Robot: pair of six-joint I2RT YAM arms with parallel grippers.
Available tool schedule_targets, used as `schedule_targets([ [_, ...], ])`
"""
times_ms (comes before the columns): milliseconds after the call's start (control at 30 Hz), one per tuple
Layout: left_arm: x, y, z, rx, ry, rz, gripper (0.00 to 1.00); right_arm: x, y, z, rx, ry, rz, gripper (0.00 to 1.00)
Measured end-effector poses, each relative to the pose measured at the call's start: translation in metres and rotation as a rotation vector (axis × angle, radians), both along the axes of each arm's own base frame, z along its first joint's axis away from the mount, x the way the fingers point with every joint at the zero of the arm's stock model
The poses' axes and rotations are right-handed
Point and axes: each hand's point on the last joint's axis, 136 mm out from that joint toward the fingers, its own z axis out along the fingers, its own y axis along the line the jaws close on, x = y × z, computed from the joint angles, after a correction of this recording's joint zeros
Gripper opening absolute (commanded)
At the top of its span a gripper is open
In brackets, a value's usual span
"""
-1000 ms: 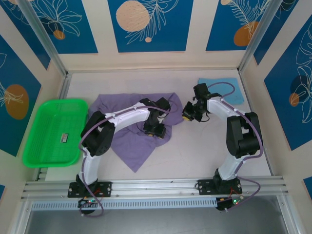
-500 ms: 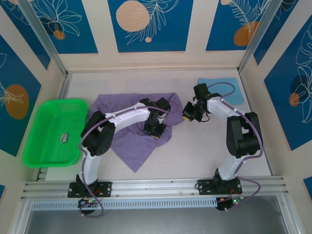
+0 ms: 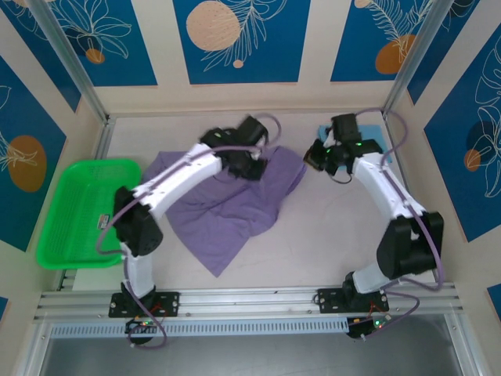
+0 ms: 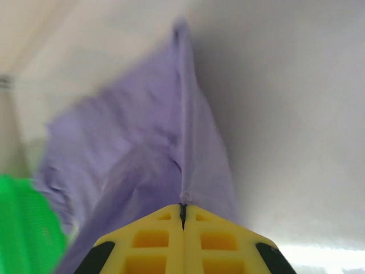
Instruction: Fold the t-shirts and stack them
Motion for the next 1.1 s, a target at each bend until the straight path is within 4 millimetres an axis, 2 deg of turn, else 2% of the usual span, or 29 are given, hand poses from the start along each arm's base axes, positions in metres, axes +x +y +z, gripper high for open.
schedule_targets([
  [67, 0.015, 0.02, 0.097, -0.113, -0.253, 0.035, 0.0, 0.002, -0.01, 0.063, 0.008, -0.171, -0.017, 0.0],
  [100, 0.017, 0.032, 0.138, -0.156, -0.363, 0.056, 0.0, 0.001, -0.013, 0.088, 0.009, -0.238, -0.021, 0.0],
  [167, 0.002, 0.065, 0.231, -0.253, -0.618, 0.092, 0.0, -0.009, -0.023, 0.146, 0.0, -0.399, -0.036, 0.0],
  [267, -0.042, 0.11, 0.333, -0.375, -0.912, 0.108, 0.0, -0.033, -0.031, 0.216, -0.025, -0.616, -0.04, 0.0],
  [367, -0.084, 0.148, 0.397, -0.453, -1.13, 0.118, 0.0, -0.064, -0.037, 0.274, -0.068, -0.817, -0.039, 0.0],
  [467, -0.118, 0.175, 0.436, -0.499, -1.281, 0.123, 0.0, -0.094, -0.044, 0.322, -0.116, -0.985, -0.047, 0.0],
  [567, -0.142, 0.188, 0.46, -0.531, -1.376, 0.096, 0.0, -0.12, -0.049, 0.363, -0.163, -1.126, -0.052, 0.0],
  [733, -0.171, 0.2, 0.487, -0.576, -1.47, 0.049, 0.0, -0.153, -0.054, 0.407, -0.214, -1.277, -0.064, 0.0],
  [833, -0.178, 0.204, 0.498, -0.59, -1.5, 0.048, 0.0, -0.162, -0.056, 0.419, -0.225, -1.323, -0.071, 0.0],
  [933, -0.178, 0.204, 0.501, -0.585, -1.514, 0.048, 0.0, -0.163, -0.056, 0.424, -0.227, -1.342, -0.075, 0.0],
  [1100, -0.17, 0.204, 0.506, -0.566, -1.524, 0.074, 0.0, -0.145, -0.055, 0.419, -0.227, -1.321, -0.077, 0.0],
])
